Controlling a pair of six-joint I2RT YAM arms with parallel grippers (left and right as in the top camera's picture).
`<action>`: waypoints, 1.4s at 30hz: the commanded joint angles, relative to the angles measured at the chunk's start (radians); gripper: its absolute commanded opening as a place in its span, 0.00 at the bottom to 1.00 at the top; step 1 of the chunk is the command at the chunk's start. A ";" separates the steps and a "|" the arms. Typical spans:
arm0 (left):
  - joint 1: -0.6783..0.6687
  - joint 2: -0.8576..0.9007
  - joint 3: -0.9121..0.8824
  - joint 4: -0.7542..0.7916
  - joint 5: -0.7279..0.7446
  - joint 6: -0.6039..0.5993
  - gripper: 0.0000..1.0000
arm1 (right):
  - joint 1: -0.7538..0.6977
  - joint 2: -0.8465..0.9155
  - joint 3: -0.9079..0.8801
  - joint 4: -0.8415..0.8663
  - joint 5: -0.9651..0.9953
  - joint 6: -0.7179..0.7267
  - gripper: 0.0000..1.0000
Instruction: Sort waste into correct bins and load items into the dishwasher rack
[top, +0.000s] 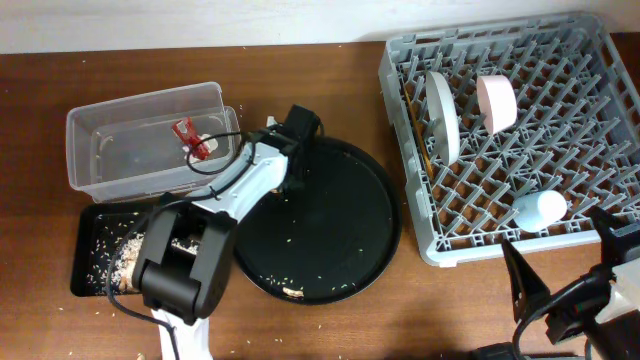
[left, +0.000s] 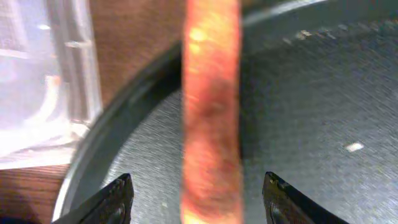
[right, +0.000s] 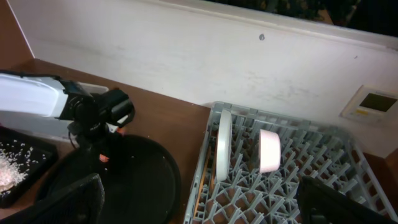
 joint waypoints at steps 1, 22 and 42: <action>0.036 0.021 0.000 0.027 0.015 0.009 0.56 | 0.005 -0.001 0.001 0.002 0.006 -0.007 0.98; 0.120 -0.539 -0.017 -0.552 0.037 -0.233 0.08 | 0.005 -0.001 0.001 0.002 0.005 -0.007 0.98; 1.117 -1.168 -0.768 -0.096 0.885 -0.029 0.00 | 0.005 -0.002 0.001 0.002 0.006 -0.007 0.98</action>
